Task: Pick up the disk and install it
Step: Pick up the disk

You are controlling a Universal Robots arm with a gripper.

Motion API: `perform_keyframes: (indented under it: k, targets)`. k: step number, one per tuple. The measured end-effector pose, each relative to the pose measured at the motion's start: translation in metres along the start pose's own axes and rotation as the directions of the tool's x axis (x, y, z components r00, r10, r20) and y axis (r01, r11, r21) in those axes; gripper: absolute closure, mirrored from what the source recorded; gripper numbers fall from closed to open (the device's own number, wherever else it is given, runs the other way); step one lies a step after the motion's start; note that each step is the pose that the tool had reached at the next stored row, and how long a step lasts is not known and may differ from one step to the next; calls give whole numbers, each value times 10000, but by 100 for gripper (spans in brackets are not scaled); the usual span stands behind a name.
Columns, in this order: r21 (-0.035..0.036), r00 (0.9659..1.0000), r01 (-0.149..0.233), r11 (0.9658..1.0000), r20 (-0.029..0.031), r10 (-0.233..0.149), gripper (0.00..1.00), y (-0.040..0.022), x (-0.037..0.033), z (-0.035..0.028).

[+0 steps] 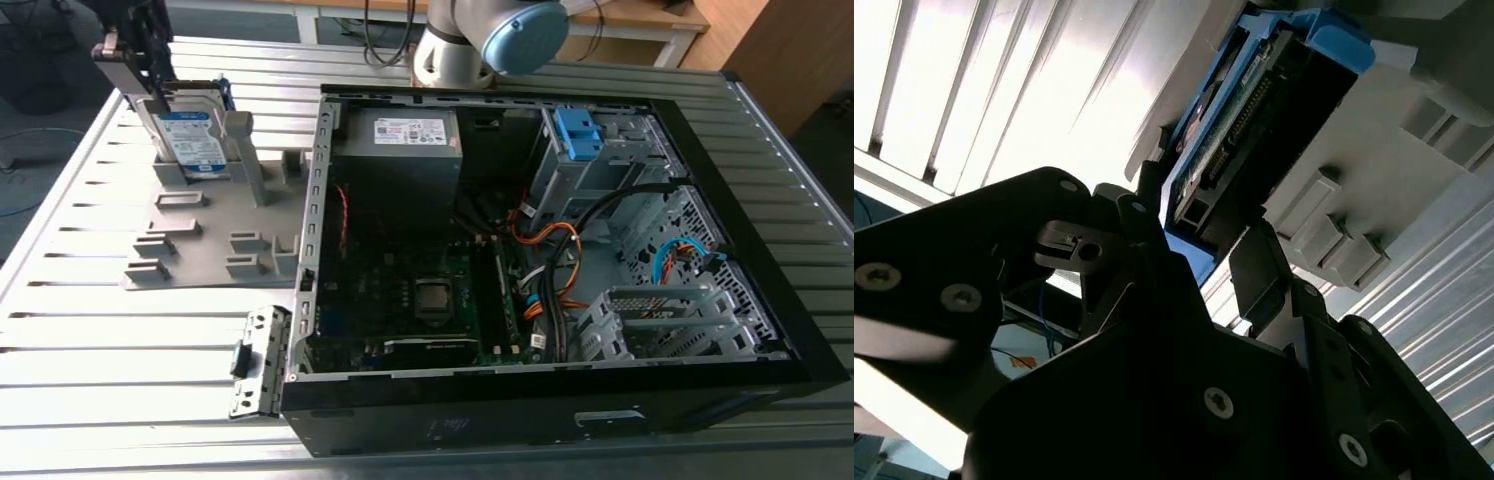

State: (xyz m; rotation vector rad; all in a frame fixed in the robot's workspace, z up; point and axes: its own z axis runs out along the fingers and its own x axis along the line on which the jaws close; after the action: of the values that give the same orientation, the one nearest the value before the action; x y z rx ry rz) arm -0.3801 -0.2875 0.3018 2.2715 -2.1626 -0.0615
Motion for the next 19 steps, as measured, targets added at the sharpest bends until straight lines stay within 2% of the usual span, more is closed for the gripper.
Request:
perform_keyframes:
  k: [10, 19]
  targets:
    - [1, 10000, 1, 10000, 0, -1, 46, -3, -2, 181]
    - [0, 10000, 0, 10000, 0, 0, 46, -3, -2, 191]
